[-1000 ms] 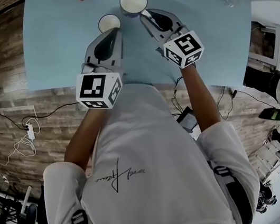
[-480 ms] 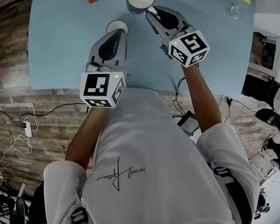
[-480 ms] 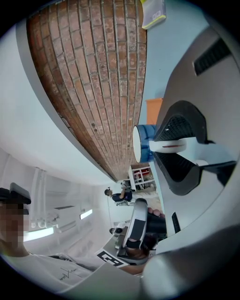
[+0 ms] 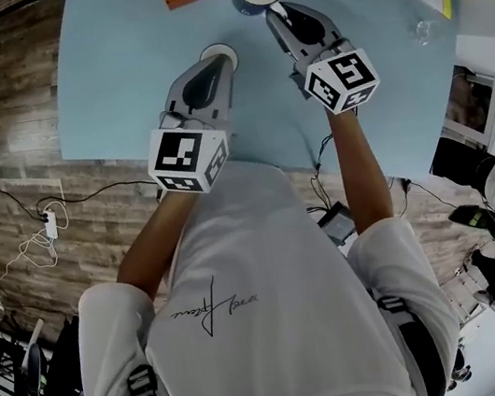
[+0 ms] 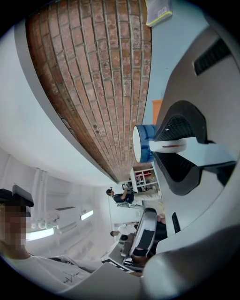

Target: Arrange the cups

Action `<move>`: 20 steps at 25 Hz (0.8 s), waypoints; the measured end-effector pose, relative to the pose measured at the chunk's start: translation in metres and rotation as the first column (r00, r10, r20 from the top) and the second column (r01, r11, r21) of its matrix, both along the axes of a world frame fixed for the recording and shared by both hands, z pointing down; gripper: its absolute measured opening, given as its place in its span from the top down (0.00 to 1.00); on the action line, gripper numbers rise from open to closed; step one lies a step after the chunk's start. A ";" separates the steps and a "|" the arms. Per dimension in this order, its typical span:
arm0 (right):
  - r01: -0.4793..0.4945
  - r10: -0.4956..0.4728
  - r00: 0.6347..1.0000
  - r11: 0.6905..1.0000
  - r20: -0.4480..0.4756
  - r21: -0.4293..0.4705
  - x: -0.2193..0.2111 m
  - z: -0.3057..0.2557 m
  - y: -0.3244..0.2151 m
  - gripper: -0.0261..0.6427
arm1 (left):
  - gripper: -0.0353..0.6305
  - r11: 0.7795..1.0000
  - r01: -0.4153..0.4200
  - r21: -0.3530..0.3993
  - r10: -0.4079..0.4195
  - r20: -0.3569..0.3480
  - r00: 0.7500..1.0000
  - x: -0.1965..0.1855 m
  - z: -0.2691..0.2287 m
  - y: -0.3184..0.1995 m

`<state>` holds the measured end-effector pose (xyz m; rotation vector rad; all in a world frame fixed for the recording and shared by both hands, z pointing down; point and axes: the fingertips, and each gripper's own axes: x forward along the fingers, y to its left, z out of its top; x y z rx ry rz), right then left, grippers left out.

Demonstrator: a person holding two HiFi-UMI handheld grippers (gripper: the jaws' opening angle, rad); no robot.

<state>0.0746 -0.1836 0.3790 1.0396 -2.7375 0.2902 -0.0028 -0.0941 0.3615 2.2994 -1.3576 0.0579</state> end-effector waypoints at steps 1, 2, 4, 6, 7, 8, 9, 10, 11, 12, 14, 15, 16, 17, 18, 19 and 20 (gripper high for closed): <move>-0.004 0.004 1.000 1.000 0.004 -0.001 0.000 0.000 -0.003 0.85 | 0.94 1.000 0.002 -0.001 -0.002 0.000 1.000 -0.002 0.000 -0.001; -0.009 0.009 1.000 1.000 0.008 -0.003 -0.001 0.000 -0.005 0.85 | 0.94 1.000 0.004 -0.002 -0.004 -0.001 1.000 -0.003 0.000 -0.001; -0.016 0.016 1.000 1.000 0.011 -0.005 -0.001 0.000 -0.010 0.85 | 0.94 1.000 0.003 -0.005 -0.003 -0.003 1.000 -0.005 0.000 -0.002; -0.018 0.018 1.000 1.000 0.010 -0.006 -0.003 0.000 -0.014 0.85 | 0.94 1.000 -0.004 -0.010 0.004 -0.004 1.000 -0.005 0.002 -0.002; -0.018 0.018 1.000 1.000 0.008 -0.005 -0.003 0.001 -0.016 0.85 | 0.94 1.000 -0.008 -0.013 0.008 -0.004 1.000 -0.004 0.003 -0.002; -0.020 0.020 1.000 1.000 0.007 -0.005 -0.003 0.002 -0.018 0.85 | 0.94 1.000 -0.009 -0.016 0.009 -0.004 1.000 -0.003 0.004 -0.002; -0.022 0.022 1.000 1.000 0.007 -0.005 -0.003 0.002 -0.020 0.85 | 0.94 1.000 -0.009 -0.020 0.009 -0.005 1.000 -0.003 0.005 -0.002; -0.024 0.024 1.000 1.000 0.008 -0.005 -0.003 0.003 -0.022 0.85 | 0.94 1.000 -0.009 -0.023 0.009 -0.007 1.000 -0.004 0.006 -0.003; -0.027 0.027 1.000 1.000 0.010 -0.004 -0.003 0.003 -0.023 0.85 | 0.94 1.000 -0.008 -0.025 0.008 -0.008 1.000 -0.005 0.006 -0.003; -0.030 0.030 1.000 1.000 0.011 -0.004 -0.004 0.003 -0.025 0.85 | 0.94 1.000 -0.008 -0.026 0.008 -0.009 1.000 -0.005 0.007 -0.004; -0.036 0.036 0.999 0.999 0.011 -0.002 -0.004 0.003 -0.030 0.85 | 0.94 1.000 -0.010 -0.027 0.010 -0.013 1.000 -0.007 0.007 -0.004; -0.039 0.039 0.999 0.999 0.011 -0.002 -0.004 0.004 -0.032 0.85 | 0.94 1.000 -0.012 -0.028 0.012 -0.014 1.000 -0.008 0.007 -0.003; -0.042 0.042 0.999 0.999 0.011 -0.002 -0.005 0.005 -0.035 0.85 | 0.94 0.999 -0.014 -0.030 0.014 -0.014 1.000 -0.008 0.008 -0.004; -0.046 0.046 0.999 0.999 0.011 -0.002 -0.005 0.006 -0.037 0.85 | 0.94 0.999 -0.015 -0.033 0.015 -0.014 1.000 -0.009 0.009 -0.004; -0.050 0.050 0.999 0.999 0.012 -0.003 -0.005 0.007 -0.041 0.85 | 0.94 0.999 -0.014 -0.036 0.013 -0.014 1.000 -0.010 0.010 -0.005; -0.054 0.054 0.998 0.999 0.015 -0.005 -0.005 0.008 -0.044 0.85 | 0.94 0.999 -0.011 -0.039 0.010 -0.015 1.000 -0.011 0.011 -0.006; -0.058 0.058 0.998 0.998 0.019 -0.008 -0.004 0.009 -0.047 0.85 | 0.94 0.999 -0.008 -0.041 0.007 -0.016 1.000 -0.011 0.011 -0.006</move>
